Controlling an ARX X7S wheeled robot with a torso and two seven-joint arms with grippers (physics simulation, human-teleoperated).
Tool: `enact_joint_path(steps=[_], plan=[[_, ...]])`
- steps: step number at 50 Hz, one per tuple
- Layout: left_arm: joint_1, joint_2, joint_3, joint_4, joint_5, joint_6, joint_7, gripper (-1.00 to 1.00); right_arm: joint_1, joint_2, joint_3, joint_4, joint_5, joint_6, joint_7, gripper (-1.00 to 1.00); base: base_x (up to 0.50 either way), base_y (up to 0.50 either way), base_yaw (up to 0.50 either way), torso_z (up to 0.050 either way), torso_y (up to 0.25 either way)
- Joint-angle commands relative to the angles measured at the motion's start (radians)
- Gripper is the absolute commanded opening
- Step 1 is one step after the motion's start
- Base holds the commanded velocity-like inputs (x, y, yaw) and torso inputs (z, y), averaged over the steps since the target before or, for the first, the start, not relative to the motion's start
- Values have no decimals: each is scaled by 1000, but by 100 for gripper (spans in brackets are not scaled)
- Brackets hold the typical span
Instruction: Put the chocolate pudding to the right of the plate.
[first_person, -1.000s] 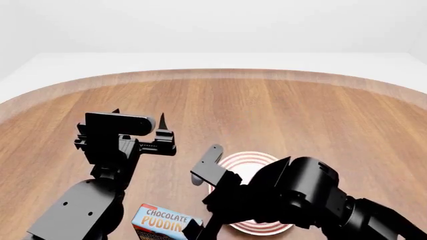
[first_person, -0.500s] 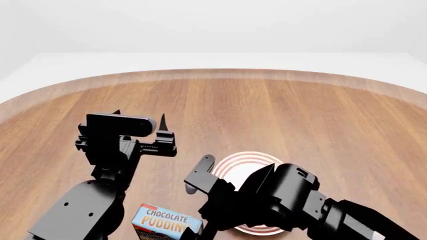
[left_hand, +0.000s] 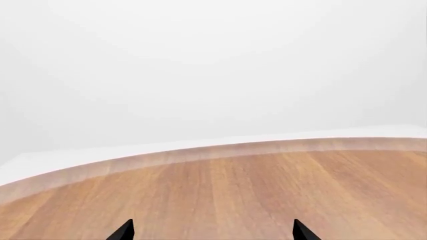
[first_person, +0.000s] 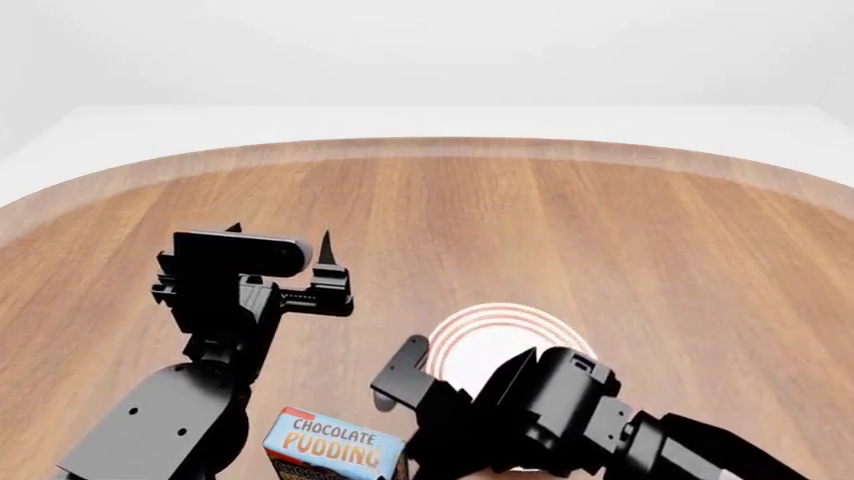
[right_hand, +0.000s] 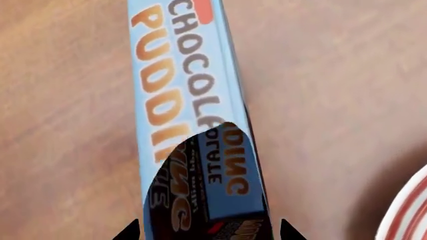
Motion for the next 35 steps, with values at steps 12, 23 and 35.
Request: enact_joint_path(steps=[12,23,35], plan=[[1,-6,6,-5,-6,8,-5,100,-6,8,-11,-15,-18,-19,28,-100,0,0,0,0,0],[-1,-9,6,-7,-10,10,-8,100,15,40,22,-99,4,-11,62,-100,0,0,0,0,0],[1,-13,2,-4,-16,12,-12,100,48,94,95,-226,75,44,130,-100,0,0,0,0,0]])
